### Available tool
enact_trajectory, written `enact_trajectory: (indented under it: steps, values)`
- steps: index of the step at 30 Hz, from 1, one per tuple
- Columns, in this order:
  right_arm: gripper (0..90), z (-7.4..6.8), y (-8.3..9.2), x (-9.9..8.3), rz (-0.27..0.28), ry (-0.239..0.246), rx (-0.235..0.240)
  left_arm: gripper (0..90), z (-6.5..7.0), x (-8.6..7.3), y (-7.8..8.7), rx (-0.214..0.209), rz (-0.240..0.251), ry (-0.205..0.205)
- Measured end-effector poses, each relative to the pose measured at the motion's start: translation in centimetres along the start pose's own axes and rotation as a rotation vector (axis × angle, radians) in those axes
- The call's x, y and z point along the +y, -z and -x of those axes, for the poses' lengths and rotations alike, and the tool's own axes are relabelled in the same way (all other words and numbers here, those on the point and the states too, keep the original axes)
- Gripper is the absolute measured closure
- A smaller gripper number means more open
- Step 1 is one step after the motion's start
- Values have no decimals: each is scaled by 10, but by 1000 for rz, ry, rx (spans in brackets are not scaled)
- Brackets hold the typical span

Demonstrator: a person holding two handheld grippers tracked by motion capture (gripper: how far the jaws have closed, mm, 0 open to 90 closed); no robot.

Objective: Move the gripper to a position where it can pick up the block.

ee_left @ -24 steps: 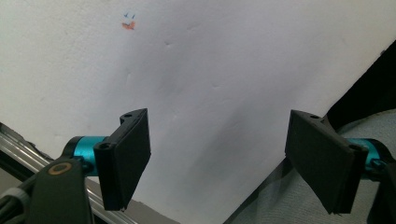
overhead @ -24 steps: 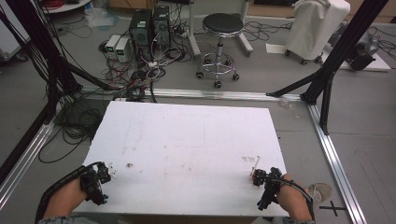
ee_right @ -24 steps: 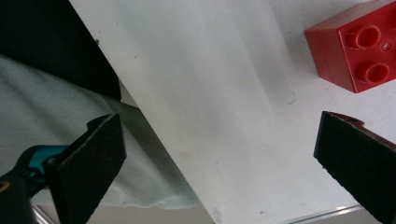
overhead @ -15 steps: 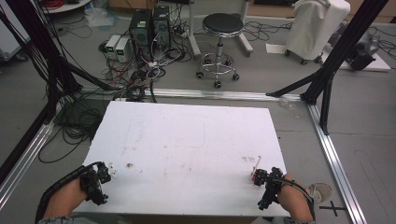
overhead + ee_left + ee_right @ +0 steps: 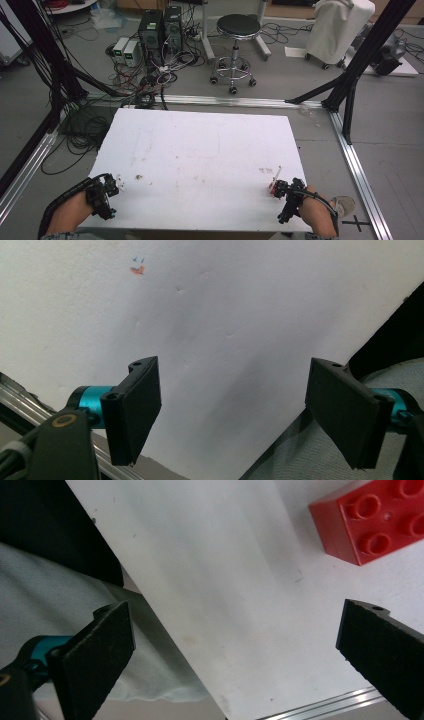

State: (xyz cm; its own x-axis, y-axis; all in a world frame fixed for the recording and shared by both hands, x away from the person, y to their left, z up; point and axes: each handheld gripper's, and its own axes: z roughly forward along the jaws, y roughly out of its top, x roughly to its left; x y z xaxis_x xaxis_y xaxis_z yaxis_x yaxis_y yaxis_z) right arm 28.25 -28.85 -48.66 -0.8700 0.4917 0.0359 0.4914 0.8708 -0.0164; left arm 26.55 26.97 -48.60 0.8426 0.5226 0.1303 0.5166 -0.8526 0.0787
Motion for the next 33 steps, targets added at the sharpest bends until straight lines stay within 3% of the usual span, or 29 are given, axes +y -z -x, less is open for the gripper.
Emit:
enact_trajectory:
  steps: [8, 15, 19, 30, 33]
  values:
    - [16, 9, 3, -6, 21, -44, -40, 226, 1, 0, 0, 2, 2, 1]
    - [16, 15, 5, -11, 27, -44, -52, 226, 2, 1, -2, 2, 3, 4]
    - [16, 21, 9, -13, 45, -54, -81, 226, 2, 1, -2, 0, 3, 1]
    - [16, 36, 9, -8, 19, 43, -124, 226, 3, 0, -3, 2, 2, 7]
    - [16, 40, 11, -6, 23, 46, -140, 226, 3, -1, -3, 2, 6, 8]
